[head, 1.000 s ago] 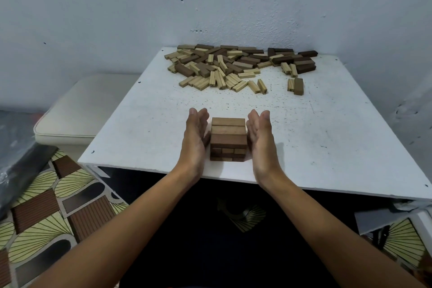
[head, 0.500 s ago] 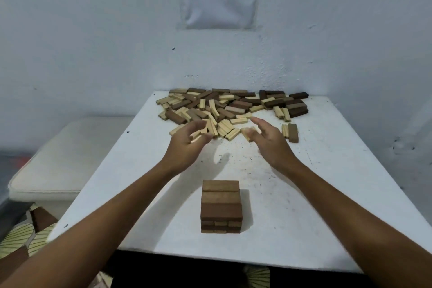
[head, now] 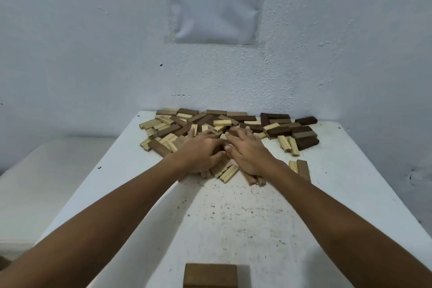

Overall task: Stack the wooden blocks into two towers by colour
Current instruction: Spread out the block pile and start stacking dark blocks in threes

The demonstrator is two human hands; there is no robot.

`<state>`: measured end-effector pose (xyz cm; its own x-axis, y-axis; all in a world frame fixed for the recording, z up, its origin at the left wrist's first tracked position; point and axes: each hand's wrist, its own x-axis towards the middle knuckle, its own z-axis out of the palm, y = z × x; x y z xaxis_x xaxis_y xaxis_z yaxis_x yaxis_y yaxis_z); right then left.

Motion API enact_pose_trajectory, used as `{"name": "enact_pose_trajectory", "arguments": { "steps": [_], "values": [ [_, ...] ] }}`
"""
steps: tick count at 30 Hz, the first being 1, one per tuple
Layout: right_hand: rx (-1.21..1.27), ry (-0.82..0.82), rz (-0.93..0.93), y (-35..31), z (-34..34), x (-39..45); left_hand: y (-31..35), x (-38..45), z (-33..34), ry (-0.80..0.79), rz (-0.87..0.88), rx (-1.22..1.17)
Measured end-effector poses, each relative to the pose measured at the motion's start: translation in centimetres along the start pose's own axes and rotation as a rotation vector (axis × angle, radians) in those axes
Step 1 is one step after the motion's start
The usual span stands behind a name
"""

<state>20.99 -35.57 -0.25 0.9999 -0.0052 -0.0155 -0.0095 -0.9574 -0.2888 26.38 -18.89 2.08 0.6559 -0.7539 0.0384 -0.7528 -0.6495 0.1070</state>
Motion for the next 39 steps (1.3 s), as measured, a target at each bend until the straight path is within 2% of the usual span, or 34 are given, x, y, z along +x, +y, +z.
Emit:
{"name": "enact_pose_trajectory", "arguments": {
  "steps": [4,11,17,20,23,26,29,35,39],
  "values": [
    [-0.041,-0.061,0.006,1.3,-0.2,1.9,-1.0,0.9,0.4,-0.009,-0.035,0.067],
    [-0.17,-0.071,-0.017,2.1,-0.6,0.9,-1.1,0.4,0.6,0.014,-0.049,0.06],
    [-0.239,0.075,-0.127,1.8,-0.9,-1.3,-0.4,-0.7,0.6,0.107,-0.037,-0.011],
    [-0.167,0.186,-0.183,1.8,-1.3,-1.9,0.5,-0.5,0.7,0.148,-0.078,0.007],
    [0.019,0.279,-0.143,2.2,-1.3,-2.1,0.9,0.0,0.7,0.146,-0.123,0.006],
    [0.194,0.229,-0.037,2.8,-1.6,-1.5,0.9,0.3,0.5,0.144,-0.146,-0.03],
    [0.259,0.167,0.029,3.3,-1.8,-0.5,1.0,0.6,0.4,0.118,-0.158,-0.063],
    [-0.015,0.195,-0.025,2.7,-2.6,0.0,1.3,1.1,0.2,0.104,-0.18,-0.088],
    [-0.003,0.163,-0.01,2.6,-2.7,0.3,1.1,1.5,0.2,0.11,-0.191,-0.098]
  ]
}}
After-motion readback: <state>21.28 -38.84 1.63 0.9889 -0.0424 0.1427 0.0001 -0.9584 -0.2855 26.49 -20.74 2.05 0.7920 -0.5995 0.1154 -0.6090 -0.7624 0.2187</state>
